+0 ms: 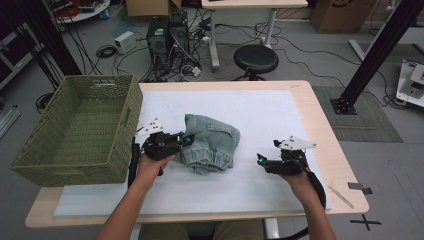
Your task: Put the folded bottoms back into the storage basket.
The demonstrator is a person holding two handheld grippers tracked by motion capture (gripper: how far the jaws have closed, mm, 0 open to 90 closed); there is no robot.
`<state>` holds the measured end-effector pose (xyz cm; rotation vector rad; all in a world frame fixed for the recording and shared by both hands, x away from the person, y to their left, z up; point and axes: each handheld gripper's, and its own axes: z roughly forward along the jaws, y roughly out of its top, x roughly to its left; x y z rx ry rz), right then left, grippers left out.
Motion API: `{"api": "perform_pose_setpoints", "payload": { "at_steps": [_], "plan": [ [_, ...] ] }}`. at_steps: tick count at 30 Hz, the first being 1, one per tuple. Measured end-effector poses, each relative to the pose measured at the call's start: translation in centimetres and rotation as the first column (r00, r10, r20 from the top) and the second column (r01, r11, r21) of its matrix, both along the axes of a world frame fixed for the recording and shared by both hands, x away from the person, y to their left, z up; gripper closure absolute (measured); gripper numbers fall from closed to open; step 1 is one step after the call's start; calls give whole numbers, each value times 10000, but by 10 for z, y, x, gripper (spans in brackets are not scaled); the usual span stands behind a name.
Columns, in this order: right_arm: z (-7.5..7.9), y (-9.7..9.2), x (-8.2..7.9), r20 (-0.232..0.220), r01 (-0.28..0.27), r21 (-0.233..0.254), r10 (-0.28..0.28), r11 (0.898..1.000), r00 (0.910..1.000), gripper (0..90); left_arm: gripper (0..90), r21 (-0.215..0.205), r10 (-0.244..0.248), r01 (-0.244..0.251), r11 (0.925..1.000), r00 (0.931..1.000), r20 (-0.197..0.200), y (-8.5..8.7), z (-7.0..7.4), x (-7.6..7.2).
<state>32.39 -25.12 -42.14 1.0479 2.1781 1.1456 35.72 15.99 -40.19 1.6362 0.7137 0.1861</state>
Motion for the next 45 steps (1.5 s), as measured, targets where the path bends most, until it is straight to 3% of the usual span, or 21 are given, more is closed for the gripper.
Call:
{"api": "perform_pose_setpoints", "payload": {
  "at_steps": [7, 14, 26, 45],
  "plan": [
    [0, 0, 1, 24, 9, 25, -9, 10000, 10000, 204, 775, -34, -238, 239, 9997, 9987, 440, -2, 17, -4],
    [0, 0, 1, 3, 11, 9, -11, 10000, 10000, 204, 780, -133, -225, 233, 9996, 9981, 574, 1, 27, -7],
    [-1, 1, 1, 7, 11, 0, -11, 10000, 10000, 204, 784, -214, -161, 187, 9996, 9931, 1163, 9, 52, -11],
    [-1, 1, 2, -24, 4, 39, -4, 10000, 10000, 204, 788, -155, 250, -225, 9996, 9826, 1838, 36, 108, -15]
  ]
}}
